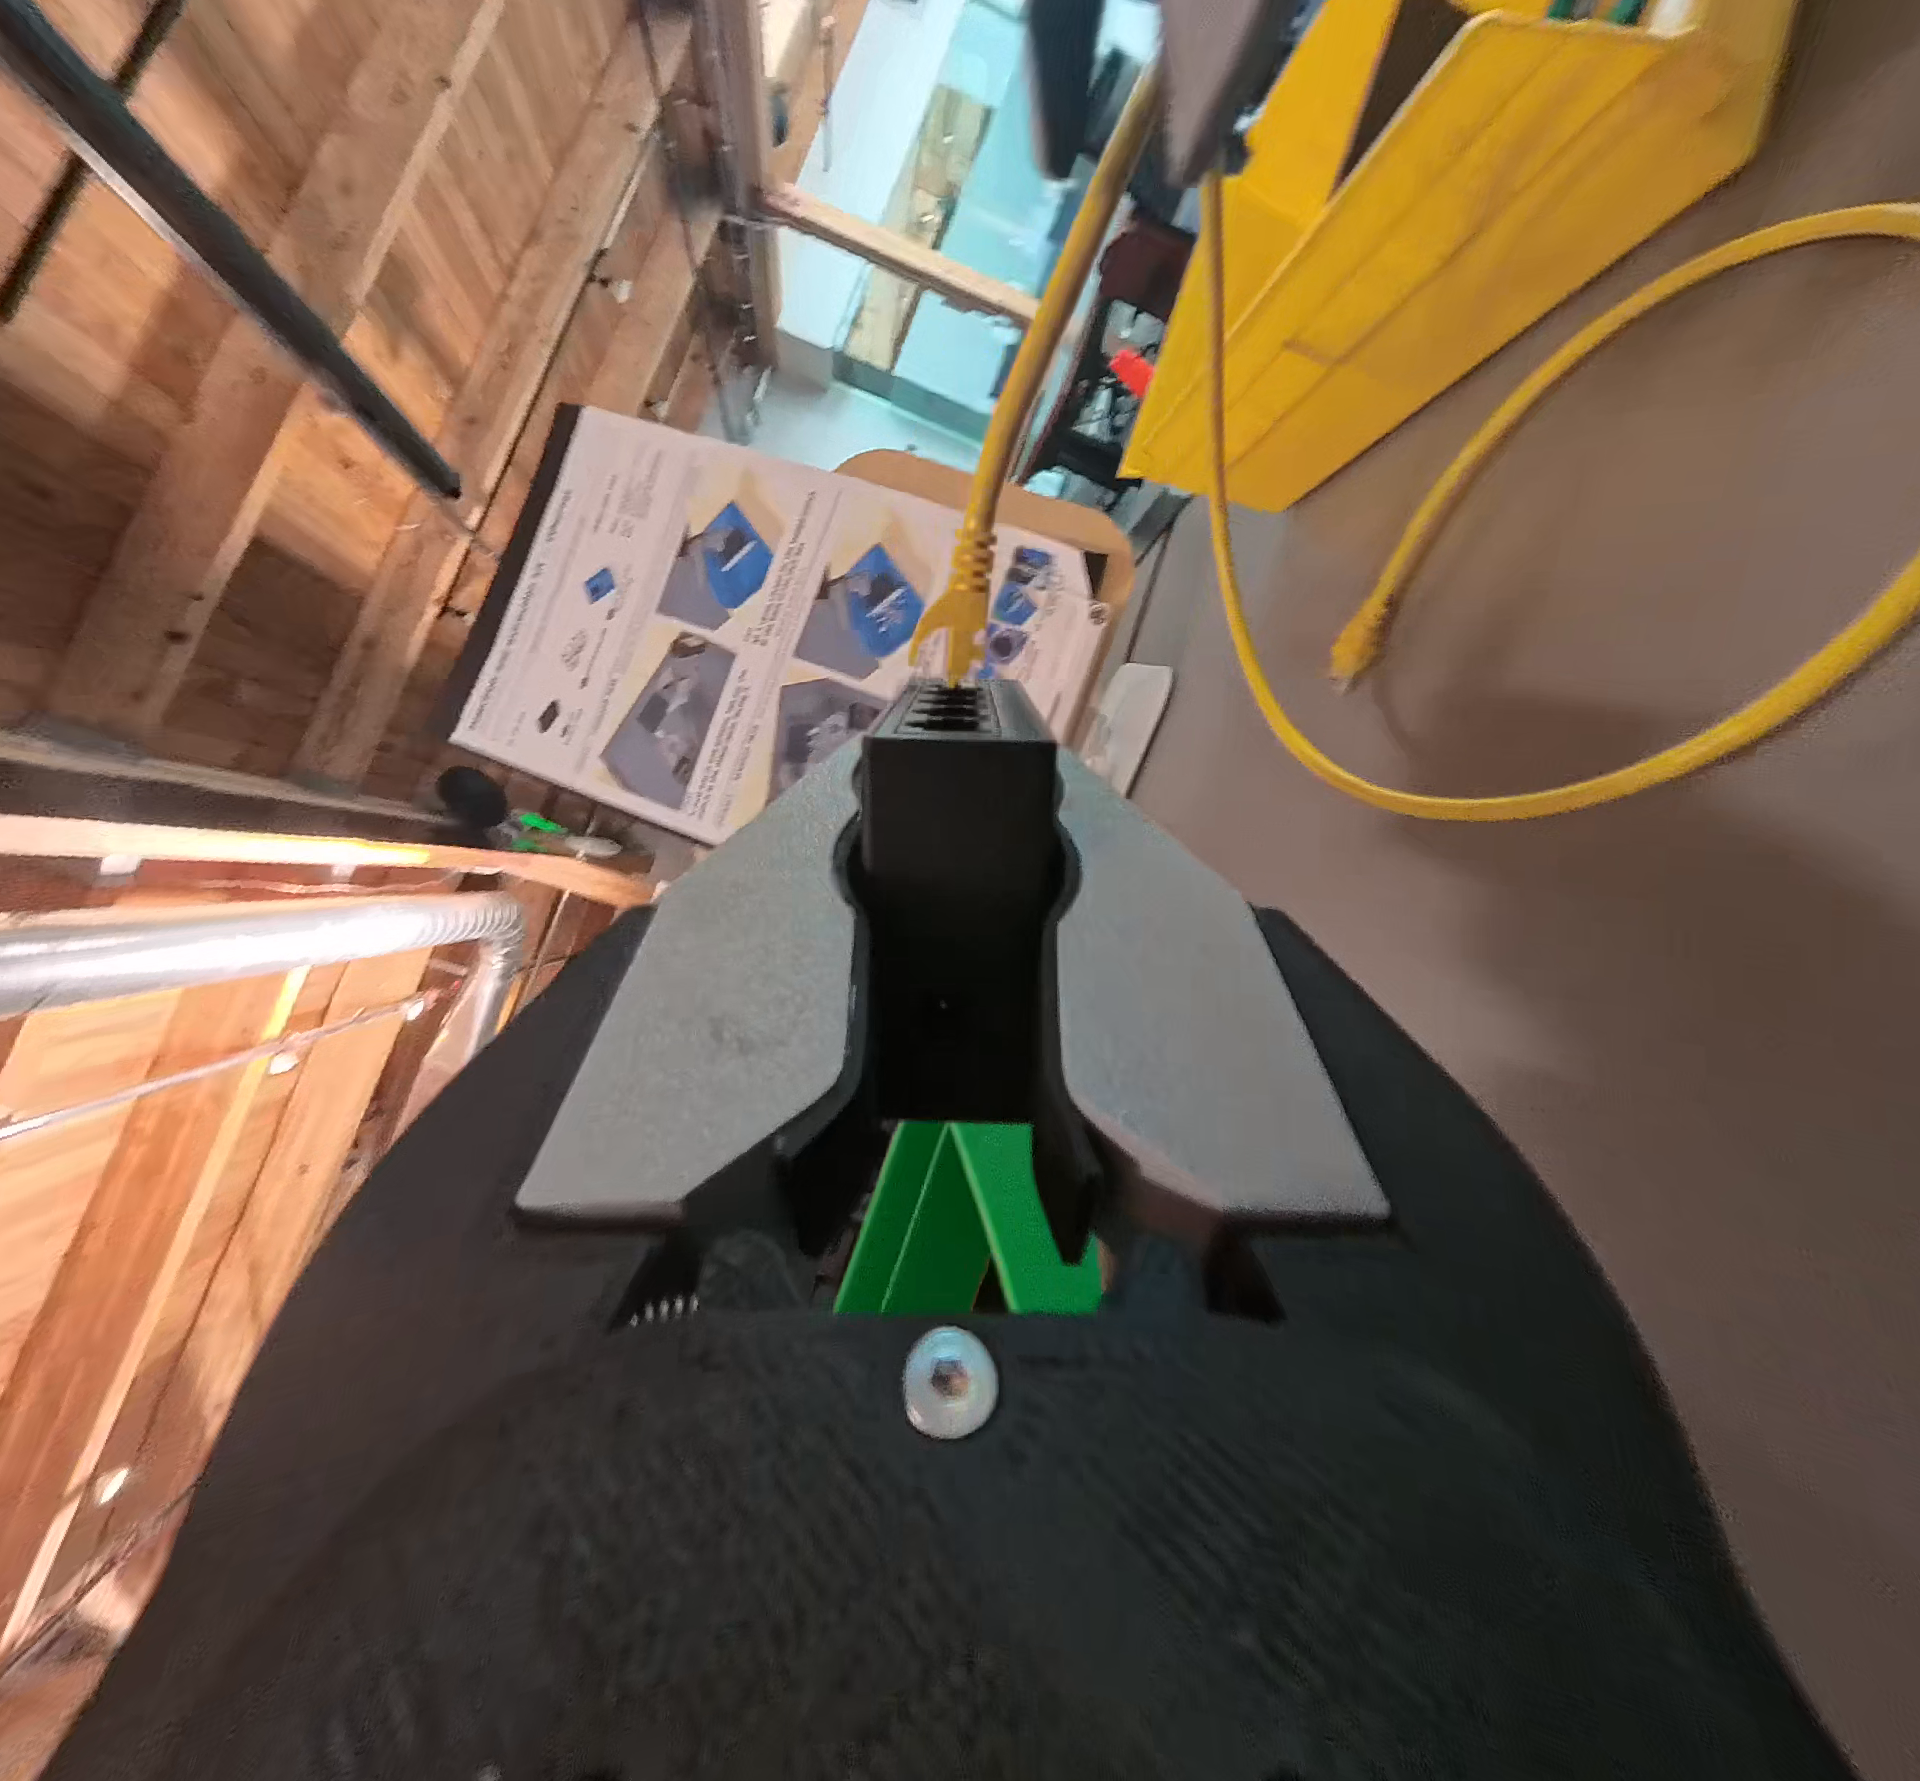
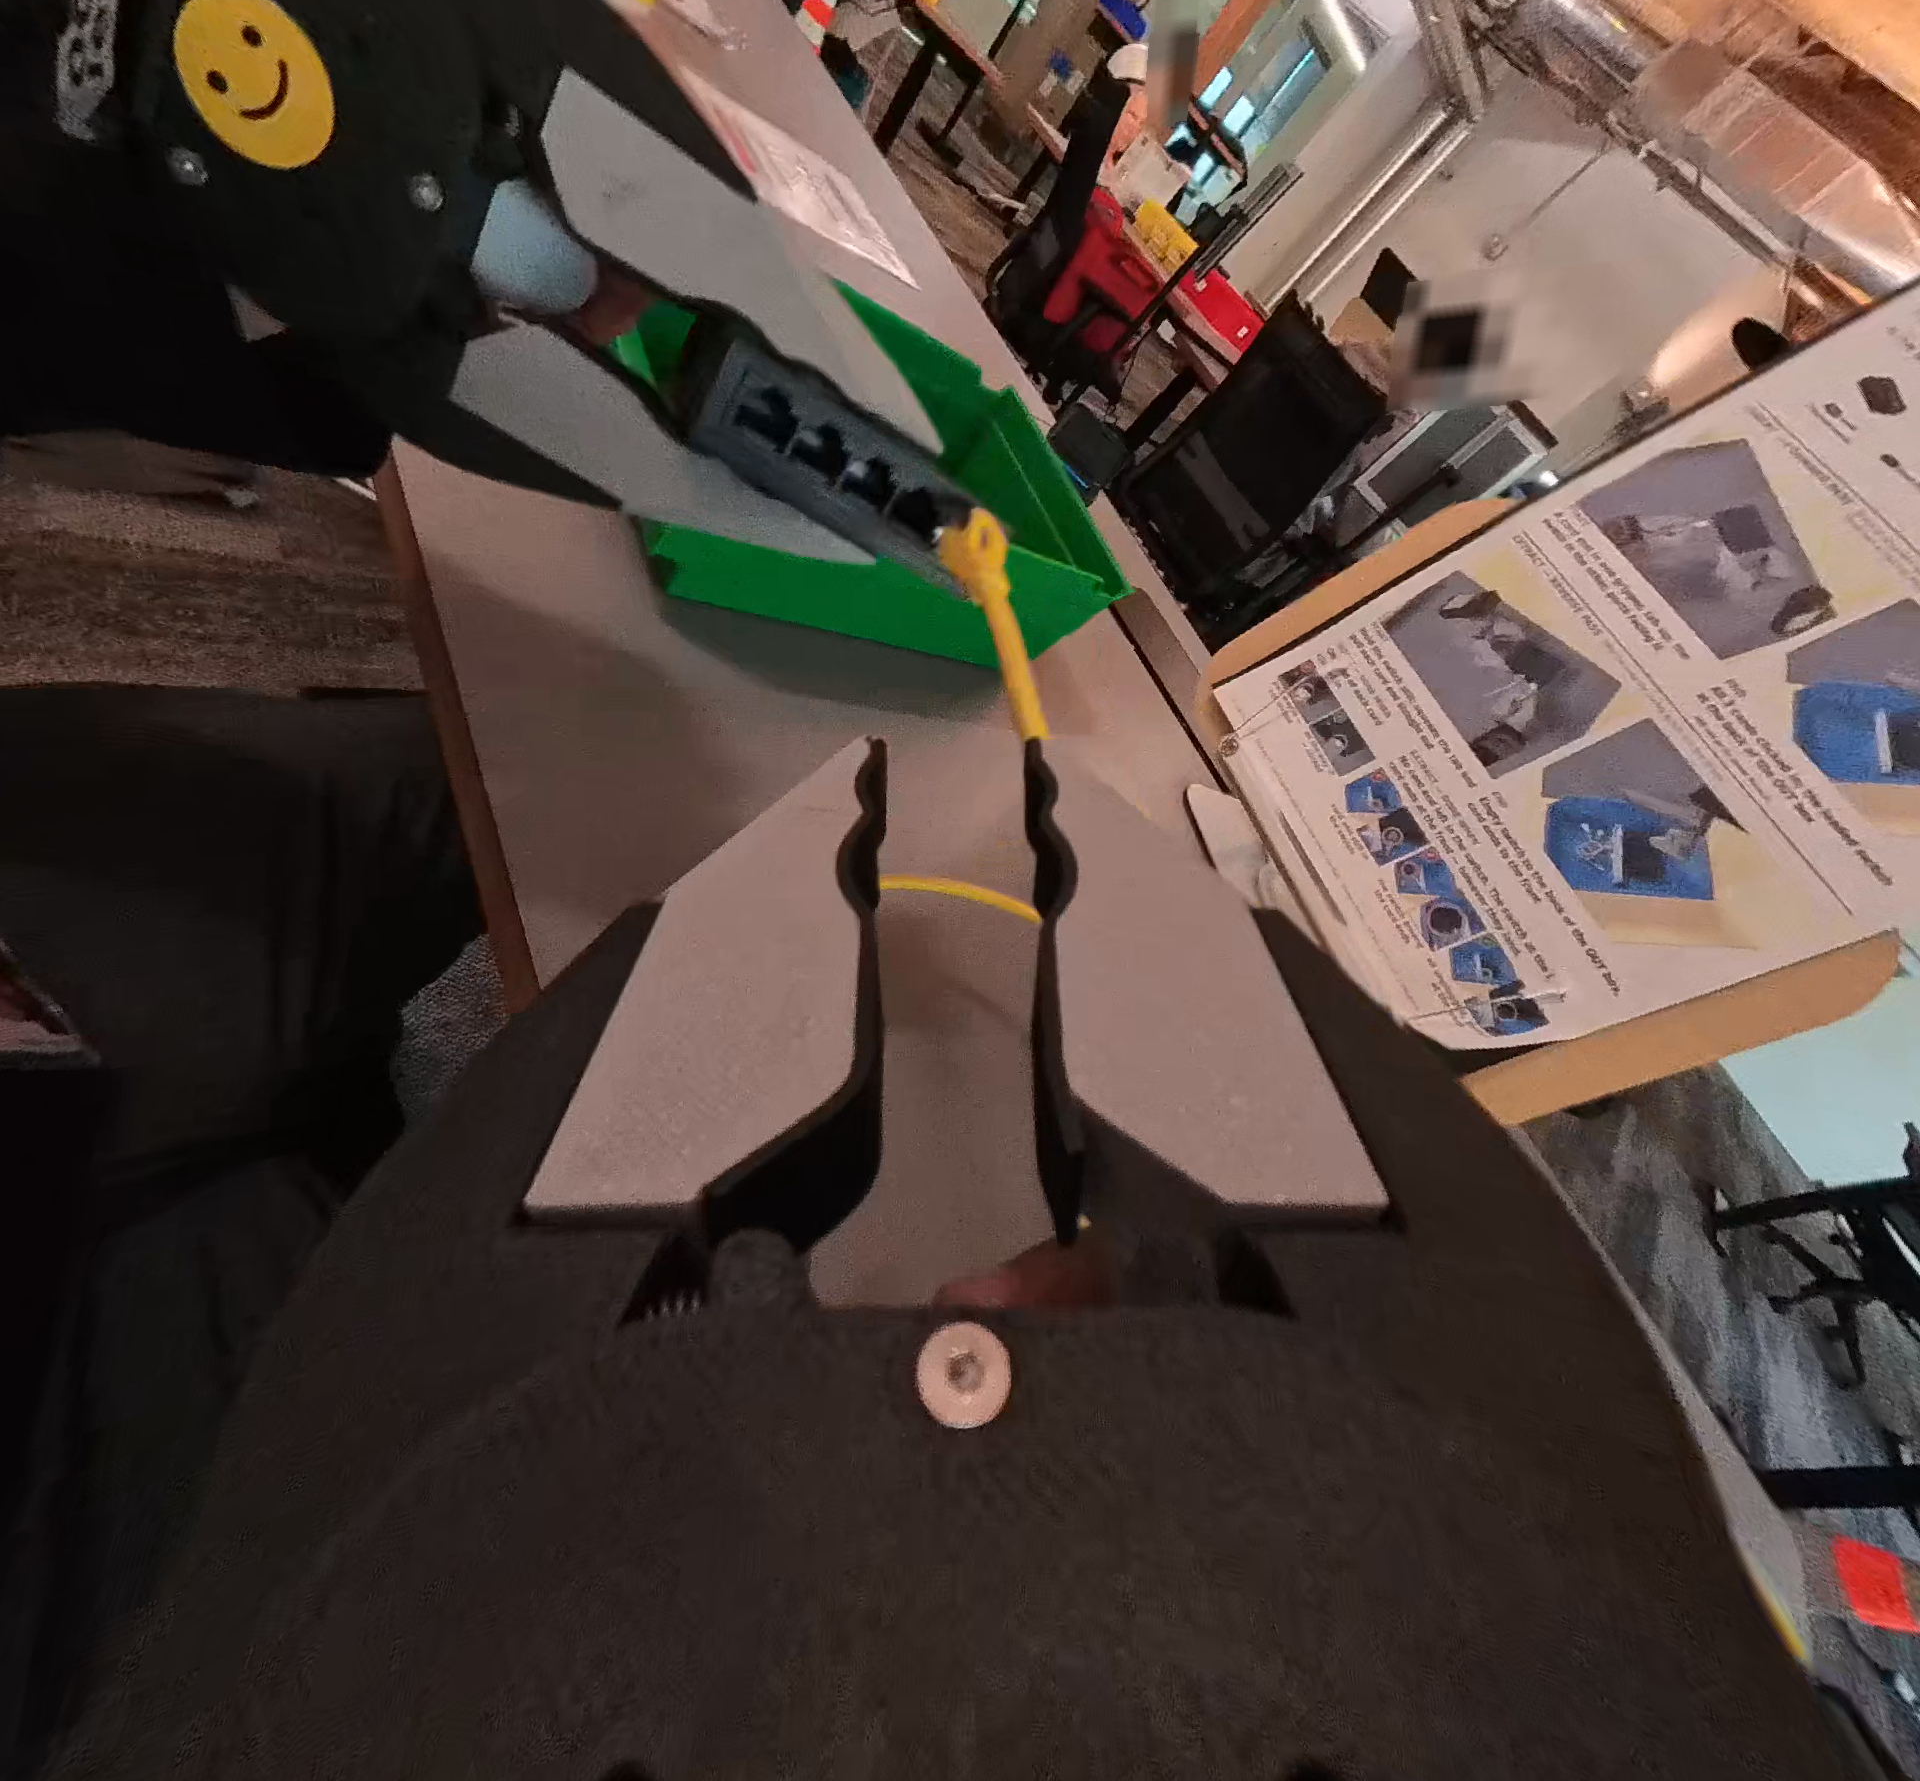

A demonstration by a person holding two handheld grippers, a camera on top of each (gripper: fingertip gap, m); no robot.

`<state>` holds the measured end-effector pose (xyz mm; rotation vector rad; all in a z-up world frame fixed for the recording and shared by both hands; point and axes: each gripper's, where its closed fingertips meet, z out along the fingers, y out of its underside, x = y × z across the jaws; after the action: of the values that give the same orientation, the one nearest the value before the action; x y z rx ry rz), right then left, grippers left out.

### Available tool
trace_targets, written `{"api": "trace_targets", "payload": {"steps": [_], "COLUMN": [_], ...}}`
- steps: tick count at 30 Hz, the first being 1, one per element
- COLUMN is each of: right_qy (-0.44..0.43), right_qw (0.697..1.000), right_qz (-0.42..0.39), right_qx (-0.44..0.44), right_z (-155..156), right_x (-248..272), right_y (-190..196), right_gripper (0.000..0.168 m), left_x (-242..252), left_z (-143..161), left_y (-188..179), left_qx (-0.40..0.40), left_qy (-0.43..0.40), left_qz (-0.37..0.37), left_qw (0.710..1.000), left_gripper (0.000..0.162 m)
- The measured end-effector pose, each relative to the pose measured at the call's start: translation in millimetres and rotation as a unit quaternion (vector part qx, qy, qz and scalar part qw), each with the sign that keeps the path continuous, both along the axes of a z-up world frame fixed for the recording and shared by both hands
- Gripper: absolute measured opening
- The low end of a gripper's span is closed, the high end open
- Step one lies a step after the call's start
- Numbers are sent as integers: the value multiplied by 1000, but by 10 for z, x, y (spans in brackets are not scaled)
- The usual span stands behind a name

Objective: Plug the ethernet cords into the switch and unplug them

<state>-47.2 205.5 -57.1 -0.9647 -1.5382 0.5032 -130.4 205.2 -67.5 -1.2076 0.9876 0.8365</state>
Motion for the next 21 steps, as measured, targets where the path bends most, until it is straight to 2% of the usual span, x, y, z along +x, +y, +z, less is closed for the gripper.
{"api": "trace_targets", "payload": {"steps": [3, 7, 11, 16, 21], "right_qy": [-16, -58, -53, -61, -75], "right_qw": [1000, 997, 995, 986, 987], "right_qz": [5, 2, -3, -2, 3], "right_qx": [-14, 48, 84, 157, 144], "right_z": [-81, -318, -379, -479, -523], "right_x": [20, -94, -281, -421, -425], "right_y": [80, 138, 156, 121, 146], "right_gripper": [24, 26, 24, 10, 9], "left_x": [91, 181, 276, 375, 388], "left_z": [-121, -223, -349, -378, -419], "left_y": [44, 48, 7, -20, -3], "left_qx": [-40, -60, -85, -95, -115], "left_qy": [-4, 1, 10, 10, -22], "left_qz": [-7, -21, -43, -49, -53], "left_qw": [999, 998, 995, 994, 992], "left_gripper": [26, 26, 26, 26, 26]}}
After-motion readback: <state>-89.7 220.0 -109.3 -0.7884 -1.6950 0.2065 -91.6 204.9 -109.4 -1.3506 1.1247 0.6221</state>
